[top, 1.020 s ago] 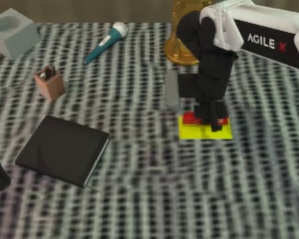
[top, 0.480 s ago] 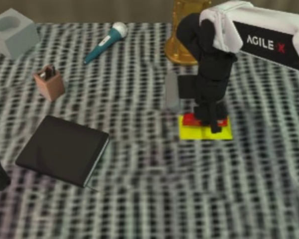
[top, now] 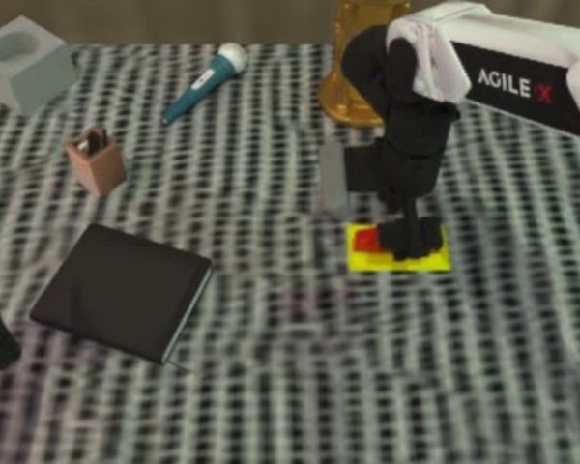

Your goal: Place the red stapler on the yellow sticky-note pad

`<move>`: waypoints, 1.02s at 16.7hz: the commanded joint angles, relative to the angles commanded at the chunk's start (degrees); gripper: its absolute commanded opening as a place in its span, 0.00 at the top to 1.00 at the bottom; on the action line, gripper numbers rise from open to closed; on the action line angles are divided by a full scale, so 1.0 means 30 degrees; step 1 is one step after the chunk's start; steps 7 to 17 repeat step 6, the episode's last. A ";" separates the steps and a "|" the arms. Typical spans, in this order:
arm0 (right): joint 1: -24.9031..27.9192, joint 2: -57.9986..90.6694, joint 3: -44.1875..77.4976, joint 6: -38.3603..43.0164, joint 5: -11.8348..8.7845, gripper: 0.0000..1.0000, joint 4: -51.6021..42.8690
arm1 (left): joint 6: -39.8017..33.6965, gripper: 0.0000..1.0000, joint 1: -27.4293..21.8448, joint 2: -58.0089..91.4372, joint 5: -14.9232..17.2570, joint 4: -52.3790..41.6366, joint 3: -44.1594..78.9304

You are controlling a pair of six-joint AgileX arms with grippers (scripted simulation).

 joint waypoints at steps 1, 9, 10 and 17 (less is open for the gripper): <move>0.0000 0.0000 0.0000 0.0000 0.0000 0.00 0.0000 | 0.0000 0.00 0.0000 0.0000 0.0000 0.0000 0.0000; 0.0000 0.0000 0.0000 0.0000 0.0000 0.00 0.0000 | 0.0000 0.00 0.0000 0.0000 0.0000 0.0000 0.0000; 0.0000 0.0000 0.0000 0.0000 0.0000 0.00 0.0000 | 0.0000 0.00 0.0000 0.0000 0.0000 0.0000 0.0000; 0.0000 0.0000 0.0000 0.0000 0.0000 0.00 0.0000 | 0.0000 0.00 0.0000 0.0000 0.0000 0.0000 0.0000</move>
